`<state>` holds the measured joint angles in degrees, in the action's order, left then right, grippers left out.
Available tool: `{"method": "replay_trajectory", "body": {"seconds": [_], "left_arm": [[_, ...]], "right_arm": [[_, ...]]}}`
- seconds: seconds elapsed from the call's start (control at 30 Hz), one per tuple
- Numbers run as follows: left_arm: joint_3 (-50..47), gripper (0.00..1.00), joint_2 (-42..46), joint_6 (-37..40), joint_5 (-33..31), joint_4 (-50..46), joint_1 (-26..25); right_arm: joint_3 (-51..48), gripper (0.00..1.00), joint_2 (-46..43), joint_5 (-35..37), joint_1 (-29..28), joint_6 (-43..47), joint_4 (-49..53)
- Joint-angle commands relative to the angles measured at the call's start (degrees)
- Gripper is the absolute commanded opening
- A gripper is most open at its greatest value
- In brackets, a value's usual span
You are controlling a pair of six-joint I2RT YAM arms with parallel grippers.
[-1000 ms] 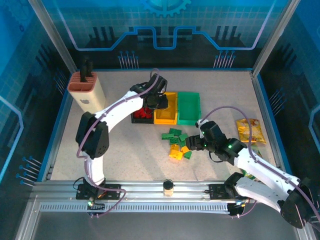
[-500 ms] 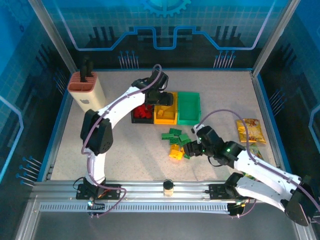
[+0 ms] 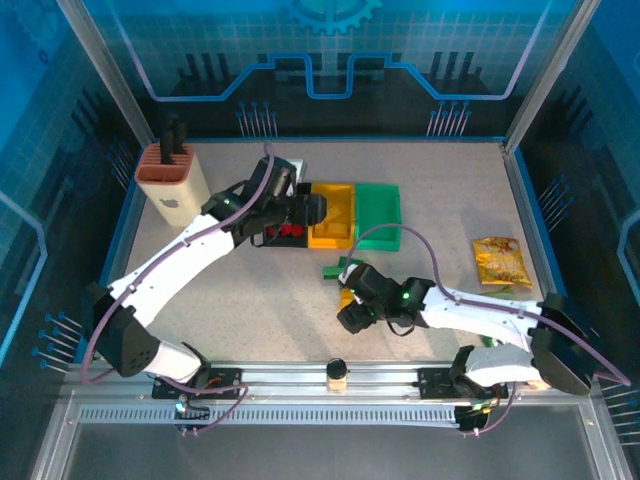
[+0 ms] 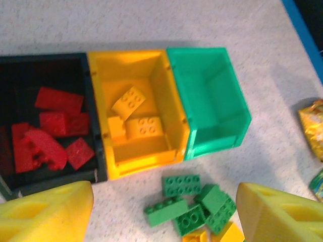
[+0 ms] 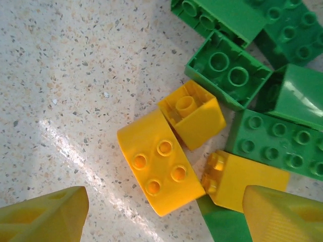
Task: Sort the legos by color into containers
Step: Pick up the lego from the bottom-center of the table.
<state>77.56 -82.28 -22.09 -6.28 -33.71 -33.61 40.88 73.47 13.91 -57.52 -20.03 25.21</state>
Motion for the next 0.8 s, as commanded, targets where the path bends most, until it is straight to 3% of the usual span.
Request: {"method": "replay_trajectory", "body": {"seconds": [0.0,0.43,0.6,0.77], "left_arm": [[-5.27,0.76,5.14,-0.35,-2.61,1.41,0.10],[-22.40,0.76,18.22,-3.37,-5.10,1.46,2.05],[-26.51,0.76,20.34,-4.34,-5.31,1.37,2.38],[-29.42,0.75,22.45,-5.24,-5.58,1.37,2.47]], "right_arm": [[3.21,0.80,3.39,2.51,-0.93,1.14,-0.52],[9.21,0.71,15.92,6.30,-1.85,1.94,2.47],[10.99,0.62,18.65,7.51,-3.05,1.01,3.85],[12.59,0.46,20.36,8.93,-4.57,0.48,5.35]]}}
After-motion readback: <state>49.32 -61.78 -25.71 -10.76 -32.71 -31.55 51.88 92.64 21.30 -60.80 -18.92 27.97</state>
